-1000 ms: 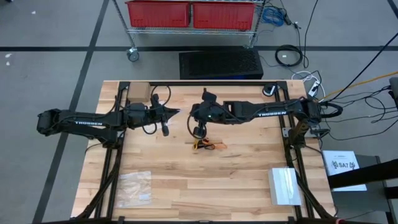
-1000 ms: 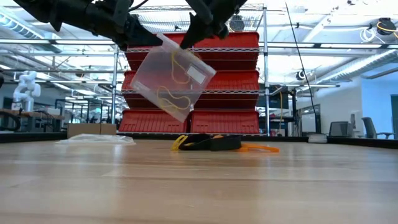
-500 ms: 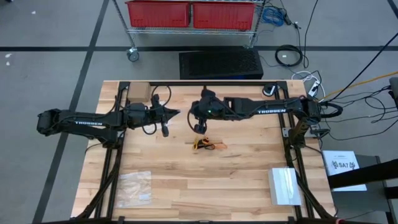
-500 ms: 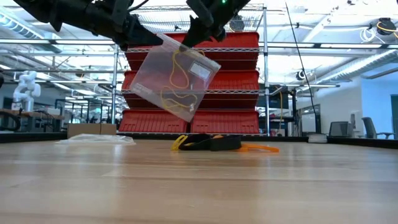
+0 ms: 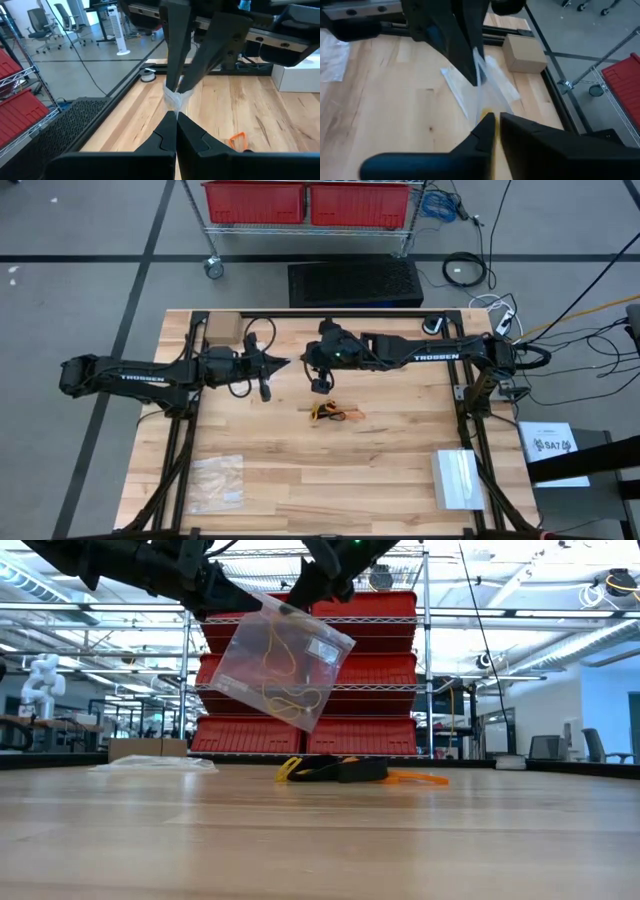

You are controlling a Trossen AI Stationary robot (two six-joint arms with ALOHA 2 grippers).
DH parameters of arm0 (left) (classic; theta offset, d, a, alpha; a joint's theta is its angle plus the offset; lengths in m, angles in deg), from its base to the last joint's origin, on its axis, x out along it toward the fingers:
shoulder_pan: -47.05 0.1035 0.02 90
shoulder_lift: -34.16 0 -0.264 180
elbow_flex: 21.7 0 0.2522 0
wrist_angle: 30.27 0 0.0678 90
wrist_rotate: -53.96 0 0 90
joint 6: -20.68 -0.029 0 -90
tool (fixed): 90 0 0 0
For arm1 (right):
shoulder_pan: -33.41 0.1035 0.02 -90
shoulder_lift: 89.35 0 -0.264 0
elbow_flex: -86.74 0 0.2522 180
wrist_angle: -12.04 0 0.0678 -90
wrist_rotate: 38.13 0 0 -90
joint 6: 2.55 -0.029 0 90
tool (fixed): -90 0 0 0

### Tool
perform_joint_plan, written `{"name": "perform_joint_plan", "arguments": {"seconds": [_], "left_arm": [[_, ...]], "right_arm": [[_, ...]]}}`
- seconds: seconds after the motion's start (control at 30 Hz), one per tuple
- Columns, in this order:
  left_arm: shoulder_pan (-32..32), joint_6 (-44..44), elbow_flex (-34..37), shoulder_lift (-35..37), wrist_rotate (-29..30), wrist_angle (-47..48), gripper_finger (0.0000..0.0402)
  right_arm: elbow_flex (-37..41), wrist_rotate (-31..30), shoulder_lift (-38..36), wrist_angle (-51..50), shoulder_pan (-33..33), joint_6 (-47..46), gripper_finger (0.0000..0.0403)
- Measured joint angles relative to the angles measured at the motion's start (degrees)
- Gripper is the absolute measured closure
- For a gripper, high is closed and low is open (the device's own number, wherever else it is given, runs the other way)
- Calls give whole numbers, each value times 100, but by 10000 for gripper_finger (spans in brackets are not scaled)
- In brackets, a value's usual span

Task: Sort rubber bands
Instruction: Put the yellow rubber band into the transparent zip bag

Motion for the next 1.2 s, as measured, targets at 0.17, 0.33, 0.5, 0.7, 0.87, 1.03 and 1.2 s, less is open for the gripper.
{"name": "perform_joint_plan", "arguments": {"seconds": [0.17,0.33,0.5,0.7,0.87,1.03,1.2], "left_arm": [[0,-4,0,0,0,17,401],[0,-9,0,0,0,53,401],[0,-11,0,-2,0,61,401],[0,-11,0,-2,0,40,401],[0,-11,0,-2,125,46,401],[1,-49,0,-2,361,196,401],[17,-57,0,-2,530,284,401]], "right_arm": [[0,10,-1,-55,11,-2,321],[0,3,-174,-75,11,-42,273],[-7,56,-573,-435,90,-211,250],[-8,1012,-692,-1445,328,-645,251],[244,1057,-275,-1543,660,-728,253],[446,1069,348,-1157,848,-614,254],[455,999,1020,-1103,969,181,243]]}}
